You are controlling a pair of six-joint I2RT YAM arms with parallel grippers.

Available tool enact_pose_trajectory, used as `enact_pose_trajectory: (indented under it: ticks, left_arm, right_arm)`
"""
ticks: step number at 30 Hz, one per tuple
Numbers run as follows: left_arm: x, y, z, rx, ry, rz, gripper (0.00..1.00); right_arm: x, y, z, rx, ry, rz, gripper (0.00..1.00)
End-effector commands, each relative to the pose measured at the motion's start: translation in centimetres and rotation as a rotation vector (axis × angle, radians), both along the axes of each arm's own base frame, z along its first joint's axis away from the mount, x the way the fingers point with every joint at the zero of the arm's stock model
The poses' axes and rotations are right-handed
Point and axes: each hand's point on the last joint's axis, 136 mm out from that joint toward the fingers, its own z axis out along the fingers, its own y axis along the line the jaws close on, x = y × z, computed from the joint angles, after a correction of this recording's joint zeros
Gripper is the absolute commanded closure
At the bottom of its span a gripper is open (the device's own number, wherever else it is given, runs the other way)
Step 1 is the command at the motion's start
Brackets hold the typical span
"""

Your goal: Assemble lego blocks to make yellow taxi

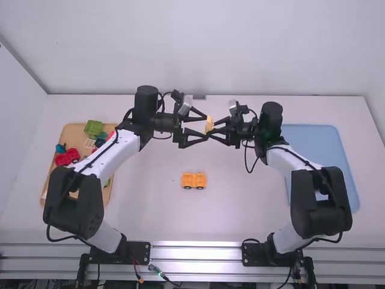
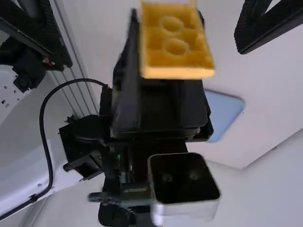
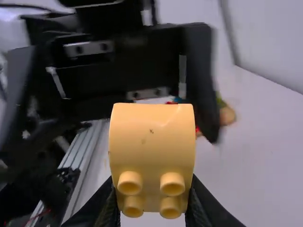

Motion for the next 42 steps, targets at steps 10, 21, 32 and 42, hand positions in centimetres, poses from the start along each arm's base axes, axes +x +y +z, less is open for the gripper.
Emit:
enact_pose_trajectory:
  ticks: [10,21,32,42]
  left_arm:
    - [7.0,8.4,-7.4,0.307,0.181,0.508,0.01]
    - [10.3,14.7,-10.2,0.521,0.173,0.841,0.01]
    - [11.9,18.0,-10.5,0.577,0.202,1.066,0.01]
    - [11.6,18.0,-10.8,0.559,0.259,1.083,0.01]
  right_arm:
    - [6.8,-3.0,-5.0,-0.389,0.123,-0.473,1.0]
    - [2.2,-5.3,-8.6,-1.034,0.334,-0.646,1.0]
    - [-4.8,-5.6,-15.2,-1.113,0.767,-0.734,1.0]
    - [-7.0,-6.1,-19.9,-0.919,1.227,-1.079,1.0]
